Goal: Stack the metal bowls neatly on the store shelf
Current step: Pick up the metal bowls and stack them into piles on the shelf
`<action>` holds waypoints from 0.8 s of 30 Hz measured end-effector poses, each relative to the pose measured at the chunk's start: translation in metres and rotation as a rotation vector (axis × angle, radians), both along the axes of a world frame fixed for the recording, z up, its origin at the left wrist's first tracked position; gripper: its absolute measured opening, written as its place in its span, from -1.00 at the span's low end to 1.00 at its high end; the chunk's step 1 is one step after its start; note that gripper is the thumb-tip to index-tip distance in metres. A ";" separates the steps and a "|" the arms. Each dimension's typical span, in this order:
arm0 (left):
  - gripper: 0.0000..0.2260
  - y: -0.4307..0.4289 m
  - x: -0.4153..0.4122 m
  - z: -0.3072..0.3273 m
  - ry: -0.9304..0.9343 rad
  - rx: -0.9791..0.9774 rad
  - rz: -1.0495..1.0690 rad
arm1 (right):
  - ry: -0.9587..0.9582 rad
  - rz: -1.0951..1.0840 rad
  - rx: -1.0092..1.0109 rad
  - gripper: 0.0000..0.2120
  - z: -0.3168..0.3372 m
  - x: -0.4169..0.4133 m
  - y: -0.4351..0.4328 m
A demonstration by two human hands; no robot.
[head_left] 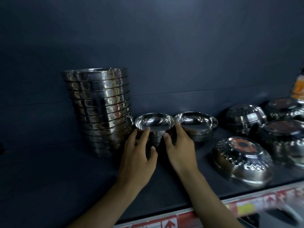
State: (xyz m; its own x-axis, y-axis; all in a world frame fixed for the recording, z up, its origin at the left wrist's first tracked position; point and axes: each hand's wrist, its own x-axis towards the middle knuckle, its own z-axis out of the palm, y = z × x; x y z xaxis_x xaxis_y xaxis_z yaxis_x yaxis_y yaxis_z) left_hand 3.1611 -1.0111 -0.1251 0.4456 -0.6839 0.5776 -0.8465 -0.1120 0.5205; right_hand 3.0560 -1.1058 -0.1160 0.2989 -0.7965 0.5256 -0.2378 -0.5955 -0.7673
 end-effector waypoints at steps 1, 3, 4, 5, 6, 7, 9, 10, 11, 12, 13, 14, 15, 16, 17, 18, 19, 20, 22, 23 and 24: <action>-0.47 -0.001 0.001 0.000 0.005 -0.011 -0.006 | 0.009 -0.003 -0.004 -0.54 0.000 0.001 0.000; -0.48 -0.003 0.001 0.000 0.010 -0.033 -0.020 | 0.026 -0.019 -0.015 -0.51 -0.001 0.002 -0.001; -0.49 -0.004 0.002 0.000 0.009 -0.040 -0.023 | 0.034 -0.027 -0.014 -0.49 -0.001 0.002 -0.002; -0.49 -0.004 0.002 0.000 0.005 -0.043 -0.022 | 0.039 -0.032 -0.009 -0.48 -0.001 0.003 -0.002; -0.49 -0.003 0.002 0.001 0.000 -0.045 -0.017 | 0.043 -0.037 -0.003 -0.48 0.000 0.002 -0.001; -0.49 -0.002 0.003 0.001 -0.012 -0.049 -0.013 | 0.042 -0.046 -0.001 -0.49 0.001 0.001 0.001; -0.50 -0.002 0.002 0.003 -0.063 -0.058 -0.001 | 0.024 -0.077 -0.016 -0.55 0.006 -0.005 0.008; -0.53 -0.001 0.001 0.005 -0.092 -0.068 0.007 | 0.021 -0.091 -0.036 -0.57 0.009 -0.011 0.013; -0.55 -0.001 0.001 0.006 -0.118 -0.079 0.011 | 0.022 -0.100 -0.060 -0.60 0.012 -0.018 0.017; -0.56 -0.001 -0.001 0.007 -0.138 -0.087 0.003 | 0.025 -0.111 -0.088 -0.63 0.014 -0.027 0.021; -0.58 -0.001 -0.004 0.009 -0.152 -0.090 -0.017 | 0.021 -0.128 -0.121 -0.66 0.016 -0.038 0.023; -0.59 -0.001 -0.009 0.011 -0.158 -0.088 -0.048 | 0.012 -0.156 -0.161 -0.69 0.019 -0.050 0.025; -0.61 -0.001 -0.015 0.013 -0.160 -0.088 -0.086 | -0.001 -0.192 -0.203 -0.72 0.021 -0.062 0.025; -0.63 -0.002 -0.022 0.015 -0.150 -0.087 -0.129 | -0.012 -0.232 -0.235 -0.74 0.023 -0.074 0.025; -0.64 -0.003 -0.030 0.017 -0.115 -0.079 -0.177 | -0.025 -0.272 -0.257 -0.74 0.024 -0.087 0.025; -0.66 -0.006 -0.040 0.019 -0.050 -0.059 -0.226 | -0.040 -0.315 -0.261 -0.73 0.025 -0.099 0.025; -0.69 -0.010 -0.049 0.021 0.031 -0.027 -0.271 | -0.058 -0.364 -0.251 -0.71 0.025 -0.110 0.024; -0.71 -0.015 -0.059 0.022 0.109 0.011 -0.309 | -0.075 -0.415 -0.234 -0.70 0.024 -0.120 0.025; -0.72 -0.028 -0.077 0.022 0.224 0.094 -0.370 | -0.102 -0.504 -0.207 -0.71 0.018 -0.140 0.023; -0.73 -0.036 -0.086 0.022 0.265 0.126 -0.396 | -0.111 -0.531 -0.190 -0.73 0.014 -0.149 0.021; -0.74 -0.043 -0.094 0.020 0.298 0.150 -0.413 | -0.119 -0.547 -0.161 -0.74 0.010 -0.157 0.020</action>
State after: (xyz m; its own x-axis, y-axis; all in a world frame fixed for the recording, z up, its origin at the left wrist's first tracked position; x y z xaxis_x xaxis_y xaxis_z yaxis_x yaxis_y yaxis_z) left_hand 3.0675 -1.0538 -0.1052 0.2517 -0.9026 0.3491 -0.6539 0.1074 0.7489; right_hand 2.8985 -1.0862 -0.1062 -0.2019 -0.7254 0.6580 -0.4614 -0.5221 -0.7173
